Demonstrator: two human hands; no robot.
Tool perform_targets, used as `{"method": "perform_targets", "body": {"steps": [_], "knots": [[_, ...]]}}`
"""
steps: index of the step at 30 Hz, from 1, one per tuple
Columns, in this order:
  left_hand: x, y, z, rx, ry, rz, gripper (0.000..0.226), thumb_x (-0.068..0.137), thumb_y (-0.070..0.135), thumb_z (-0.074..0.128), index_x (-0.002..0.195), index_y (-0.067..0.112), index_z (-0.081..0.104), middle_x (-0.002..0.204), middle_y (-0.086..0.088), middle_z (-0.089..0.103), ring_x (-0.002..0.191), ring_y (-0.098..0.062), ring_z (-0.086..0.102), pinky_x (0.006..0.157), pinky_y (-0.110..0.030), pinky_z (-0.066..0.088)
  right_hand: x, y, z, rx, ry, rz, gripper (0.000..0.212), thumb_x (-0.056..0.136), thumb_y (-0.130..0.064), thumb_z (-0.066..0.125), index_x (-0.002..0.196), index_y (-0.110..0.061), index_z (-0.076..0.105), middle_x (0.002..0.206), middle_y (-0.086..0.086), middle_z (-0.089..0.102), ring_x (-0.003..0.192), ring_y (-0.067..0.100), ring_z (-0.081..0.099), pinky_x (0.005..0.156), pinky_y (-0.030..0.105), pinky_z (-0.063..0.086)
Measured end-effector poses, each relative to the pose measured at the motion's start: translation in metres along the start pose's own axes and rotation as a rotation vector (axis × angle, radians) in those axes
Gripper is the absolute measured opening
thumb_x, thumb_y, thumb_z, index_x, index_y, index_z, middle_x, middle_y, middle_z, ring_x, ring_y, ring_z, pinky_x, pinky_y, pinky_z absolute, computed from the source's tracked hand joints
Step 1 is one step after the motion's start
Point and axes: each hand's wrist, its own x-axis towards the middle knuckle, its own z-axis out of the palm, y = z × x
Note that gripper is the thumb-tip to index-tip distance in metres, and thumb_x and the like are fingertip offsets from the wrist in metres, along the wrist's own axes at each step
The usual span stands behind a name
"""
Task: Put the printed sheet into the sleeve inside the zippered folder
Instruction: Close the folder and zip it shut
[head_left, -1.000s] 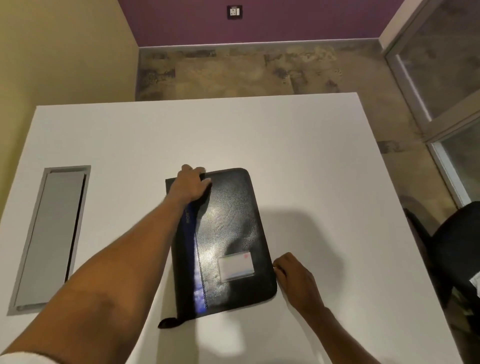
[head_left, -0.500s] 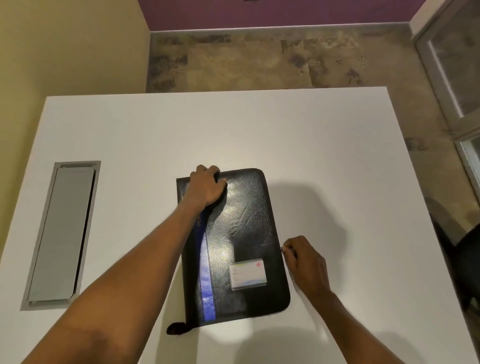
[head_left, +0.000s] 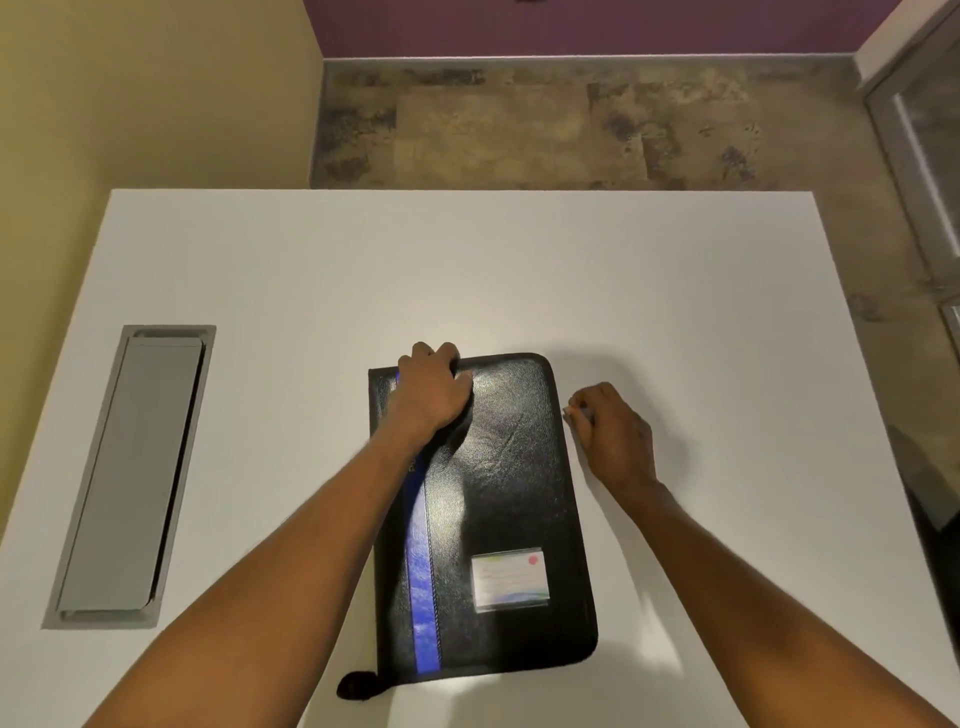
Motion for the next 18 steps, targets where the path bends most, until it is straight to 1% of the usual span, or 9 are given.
{"method": "perform_targets", "body": {"steps": [5,8,12,14,18], "knots": [[-0.003,0.004,0.002,-0.046,0.004,0.002,0.033,0.096,0.030,0.055,0.127,0.017,0.058,0.127,-0.015,0.049,0.124,-0.037,0.042,0.104,-0.049,0.045,0.043,-0.011,-0.004,-0.001,-0.025,-0.017,0.006,0.100,-0.022,0.057,0.100,-0.020,0.063,0.105,0.000,0.066,0.090,0.028,0.068,0.081,0.043,0.054],[-0.006,0.008,0.004,-0.061,0.008,0.007,0.033,0.095,0.031,0.055,0.126,0.018,0.058,0.126,-0.013,0.049,0.122,-0.034,0.042,0.103,-0.051,0.046,0.067,-0.009,-0.007,0.003,-0.072,-0.078,0.008,0.098,-0.017,0.061,0.103,-0.019,0.066,0.105,-0.001,0.067,0.091,0.024,0.067,0.083,0.042,0.054],[-0.007,0.010,0.005,-0.050,0.028,0.015,0.033,0.095,0.034,0.054,0.123,0.018,0.060,0.121,-0.011,0.051,0.117,-0.031,0.046,0.098,-0.054,0.050,0.101,-0.003,-0.011,-0.031,-0.236,-0.216,0.007,0.095,-0.018,0.068,0.100,-0.023,0.070,0.098,-0.007,0.066,0.086,0.014,0.060,0.081,0.039,0.052],[-0.007,0.010,0.005,-0.042,0.016,0.016,0.033,0.095,0.035,0.053,0.123,0.019,0.059,0.121,-0.010,0.050,0.115,-0.030,0.045,0.098,-0.056,0.049,0.120,-0.007,-0.013,-0.060,-0.315,-0.285,0.007,0.094,-0.020,0.071,0.098,-0.026,0.071,0.096,-0.008,0.066,0.087,0.014,0.061,0.081,0.040,0.053],[-0.005,0.012,0.005,-0.014,0.003,0.012,0.031,0.094,0.035,0.051,0.119,0.017,0.057,0.119,-0.010,0.049,0.111,-0.030,0.045,0.098,-0.056,0.048,0.152,-0.025,-0.009,-0.114,-0.456,-0.436,0.005,0.093,-0.025,0.073,0.097,-0.028,0.075,0.099,-0.009,0.069,0.089,0.013,0.065,0.081,0.039,0.054]]}}
